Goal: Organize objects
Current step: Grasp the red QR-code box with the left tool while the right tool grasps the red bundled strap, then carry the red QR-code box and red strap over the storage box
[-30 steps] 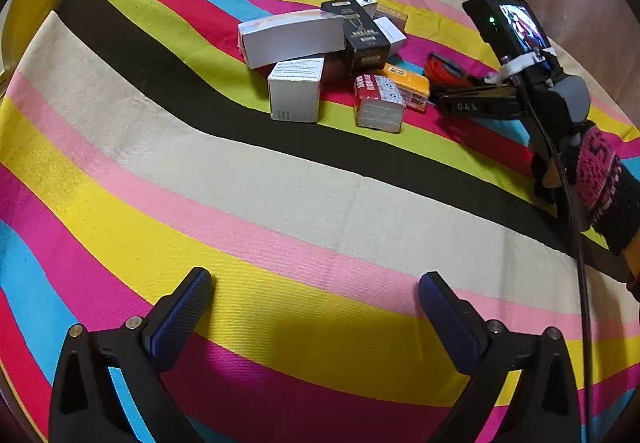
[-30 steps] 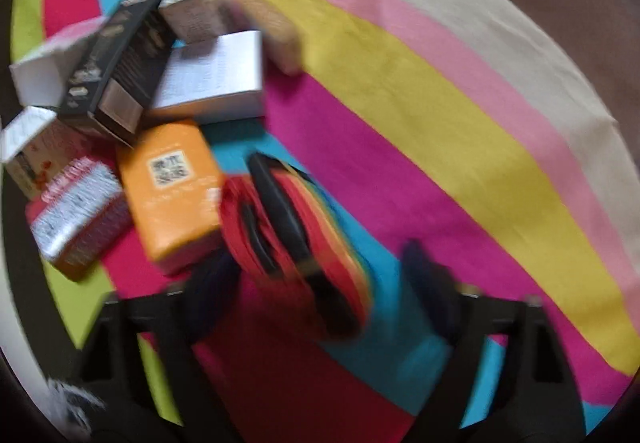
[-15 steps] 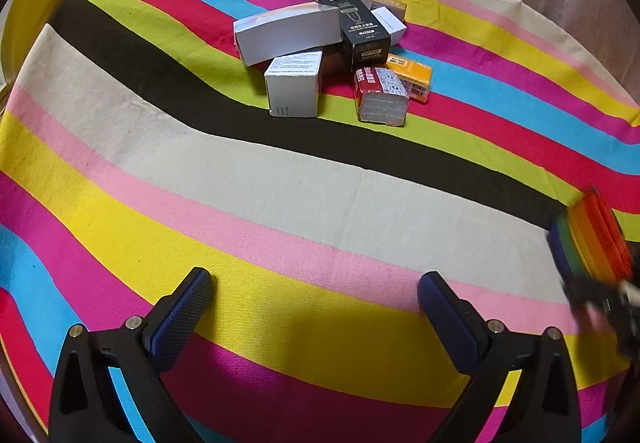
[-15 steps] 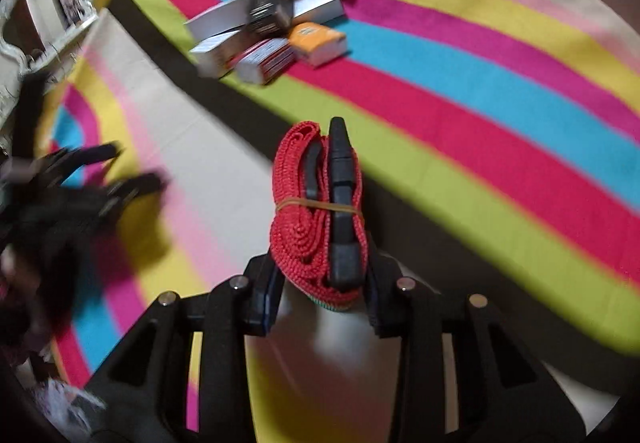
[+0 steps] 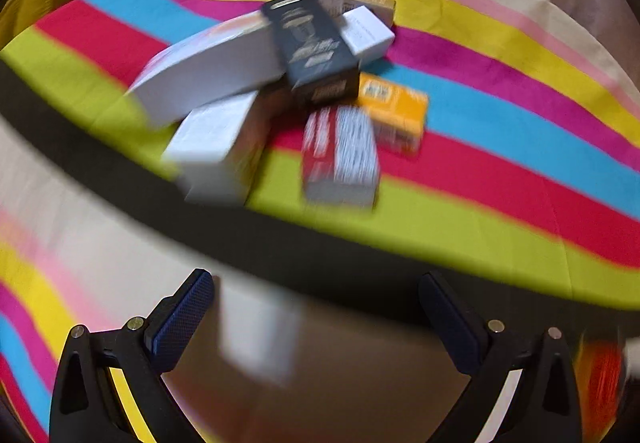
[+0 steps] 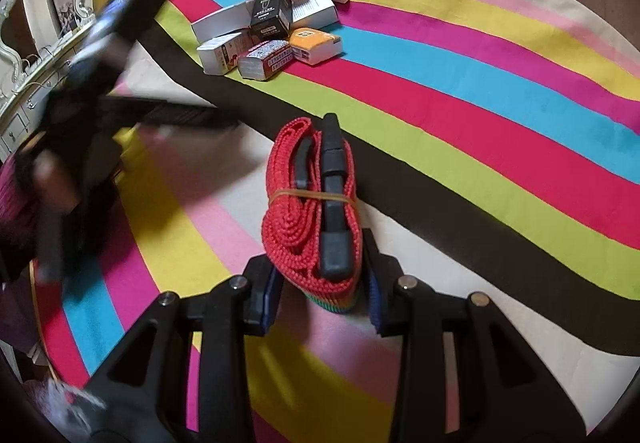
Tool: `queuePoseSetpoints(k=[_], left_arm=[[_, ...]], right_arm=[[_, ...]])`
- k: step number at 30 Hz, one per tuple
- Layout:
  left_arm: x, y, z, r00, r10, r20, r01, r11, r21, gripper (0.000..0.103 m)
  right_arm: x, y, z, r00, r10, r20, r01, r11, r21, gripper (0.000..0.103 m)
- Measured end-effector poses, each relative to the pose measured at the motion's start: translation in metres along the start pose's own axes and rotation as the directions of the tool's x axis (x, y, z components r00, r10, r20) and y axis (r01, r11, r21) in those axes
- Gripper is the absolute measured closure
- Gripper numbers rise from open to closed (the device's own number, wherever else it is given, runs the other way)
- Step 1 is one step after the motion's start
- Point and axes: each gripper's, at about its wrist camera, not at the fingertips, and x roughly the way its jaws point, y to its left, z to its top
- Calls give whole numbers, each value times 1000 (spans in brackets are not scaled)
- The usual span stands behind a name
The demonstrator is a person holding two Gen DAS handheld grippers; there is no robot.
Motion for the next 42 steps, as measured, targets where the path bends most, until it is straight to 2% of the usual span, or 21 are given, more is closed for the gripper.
queuePoseSetpoints(k=[4, 6, 7, 8, 9, 12, 16, 20, 24, 27, 31, 33, 38, 42], left_arm=[[23, -10, 34, 1000, 19, 1, -19, 999, -29, 0], [25, -15, 39, 1000, 11, 20, -10, 1000, -16, 7], [22, -17, 38, 999, -6, 43, 6, 1000, 3, 31], [17, -19, 36, 997, -29, 72, 27, 999, 30, 60], [11, -21, 32, 995, -72, 72, 67, 996, 61, 62], [-11, -21, 8, 989, -119, 82, 110, 988, 111, 62], [-60, -7, -47, 982, -169, 85, 159, 980, 116, 62], [-104, 15, -105, 984, -157, 89, 149, 985, 91, 62], [-124, 27, -143, 985, -120, 125, 111, 991, 81, 61], [-113, 31, -141, 985, -122, 122, 118, 992, 39, 61], [-115, 30, -151, 986, -108, 126, 103, 994, 48, 61], [-102, 27, -146, 986, -108, 126, 103, 993, 49, 61], [-108, 27, -149, 987, -98, 124, 91, 994, 57, 61], [-107, 27, -149, 988, -97, 123, 90, 994, 58, 61]], right_arm=[[2, 1, 0, 1000, -12, -1, 12, 1000, -6, 63], [2, 0, 0, 1000, -7, -1, 7, 1000, -1, 63], [3, -1, 0, 1000, -6, -1, 6, 1000, 0, 63], [3, -1, 0, 1000, -7, 0, 7, 1000, -1, 63], [3, -1, 0, 1000, -8, 0, 8, 1000, -2, 63], [3, -1, -1, 1000, -7, 1, 7, 1000, -1, 63], [3, -3, 0, 1000, 4, 3, -4, 1000, 6, 63], [3, -2, 0, 1000, 1, 3, -1, 1000, 2, 63], [3, -2, 0, 1000, -4, 3, 4, 1000, -1, 63], [3, -3, 0, 1000, -4, 4, 4, 1000, -1, 64], [1, -5, -1, 1000, -4, 7, 4, 1000, 13, 64], [1, -7, -1, 1000, 1, 9, -2, 1000, 21, 64], [1, -5, 0, 1000, -9, 7, 9, 1000, 13, 64], [2, 3, 1, 999, -47, 4, 47, 999, -17, 64]])
